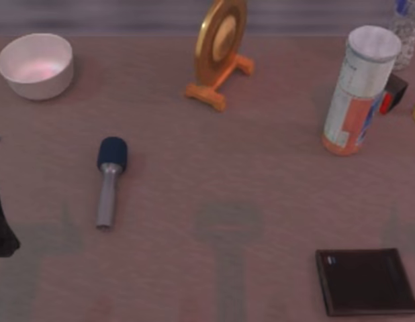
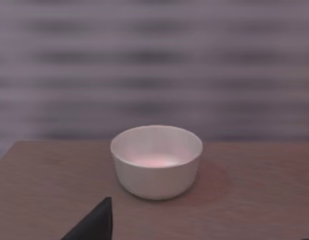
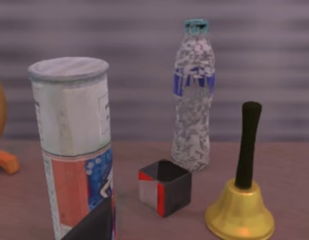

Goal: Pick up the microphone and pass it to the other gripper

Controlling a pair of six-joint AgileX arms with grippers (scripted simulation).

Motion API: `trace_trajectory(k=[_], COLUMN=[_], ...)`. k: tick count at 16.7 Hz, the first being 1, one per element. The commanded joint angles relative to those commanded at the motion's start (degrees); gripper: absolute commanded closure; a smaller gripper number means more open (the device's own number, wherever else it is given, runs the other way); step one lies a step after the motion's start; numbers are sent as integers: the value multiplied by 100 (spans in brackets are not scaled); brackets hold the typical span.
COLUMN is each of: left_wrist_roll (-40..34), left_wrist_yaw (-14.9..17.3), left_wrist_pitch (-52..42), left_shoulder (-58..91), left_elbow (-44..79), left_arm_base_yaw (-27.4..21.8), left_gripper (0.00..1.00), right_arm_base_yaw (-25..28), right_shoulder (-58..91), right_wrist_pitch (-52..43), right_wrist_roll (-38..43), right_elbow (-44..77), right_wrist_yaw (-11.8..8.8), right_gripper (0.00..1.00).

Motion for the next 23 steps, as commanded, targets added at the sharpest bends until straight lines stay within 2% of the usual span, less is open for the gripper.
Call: trace_trajectory(k=[4, 8, 18, 23], left_wrist_roll=[-42, -273, -1181, -1581], left_wrist_yaw=[0, -29, -190, -244], left_wrist_pitch=[-108, -705, -3267, -4363], left_shoulder=[176, 1264, 6794, 9050], left_elbow=[159, 1028, 4452, 5973], left_arm_base_yaw=[-51, -306, -1317, -1770], left_gripper=[0, 0, 0, 0], right_arm_base_yaw=[0, 0, 0, 0], right_shoulder=[0, 0, 0, 0], right_wrist_pitch=[0, 0, 0, 0], right_wrist_roll=[0, 0, 0, 0], right_elbow=[0, 0, 0, 0], right_wrist_yaw=[0, 0, 0, 0], right_gripper=[0, 0, 0, 0])
